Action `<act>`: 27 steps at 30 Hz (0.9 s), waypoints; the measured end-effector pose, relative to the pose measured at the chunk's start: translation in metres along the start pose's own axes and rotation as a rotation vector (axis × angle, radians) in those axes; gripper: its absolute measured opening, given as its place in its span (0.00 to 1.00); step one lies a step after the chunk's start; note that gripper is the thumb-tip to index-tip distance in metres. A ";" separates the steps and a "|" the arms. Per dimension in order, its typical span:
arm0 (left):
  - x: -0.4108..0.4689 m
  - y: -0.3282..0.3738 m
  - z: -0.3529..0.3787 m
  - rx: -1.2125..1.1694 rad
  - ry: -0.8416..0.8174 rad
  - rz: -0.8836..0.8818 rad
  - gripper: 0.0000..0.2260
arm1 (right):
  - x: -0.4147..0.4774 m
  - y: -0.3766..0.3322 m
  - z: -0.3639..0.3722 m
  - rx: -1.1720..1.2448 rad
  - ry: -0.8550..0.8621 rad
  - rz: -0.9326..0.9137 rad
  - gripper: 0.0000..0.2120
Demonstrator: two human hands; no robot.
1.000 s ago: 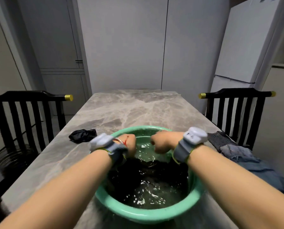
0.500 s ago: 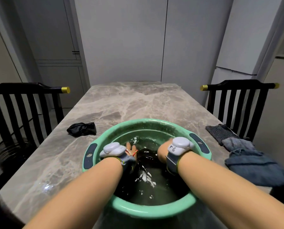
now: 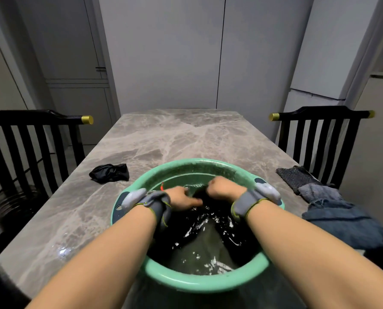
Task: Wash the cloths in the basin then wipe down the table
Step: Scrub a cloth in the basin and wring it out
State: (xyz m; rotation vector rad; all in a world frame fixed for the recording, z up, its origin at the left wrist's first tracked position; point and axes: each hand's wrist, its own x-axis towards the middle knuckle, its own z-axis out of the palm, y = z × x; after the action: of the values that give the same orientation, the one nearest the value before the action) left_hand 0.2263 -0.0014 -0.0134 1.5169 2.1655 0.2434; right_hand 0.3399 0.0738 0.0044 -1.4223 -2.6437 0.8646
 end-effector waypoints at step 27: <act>-0.020 0.014 -0.014 0.116 0.163 0.046 0.30 | -0.008 0.002 -0.010 -0.456 0.212 -0.041 0.26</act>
State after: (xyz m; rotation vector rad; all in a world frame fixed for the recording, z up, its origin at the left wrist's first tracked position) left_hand 0.2370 -0.0128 0.0101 1.6646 2.3087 0.2695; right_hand 0.3489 0.0735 0.0137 -1.4290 -2.7959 0.0919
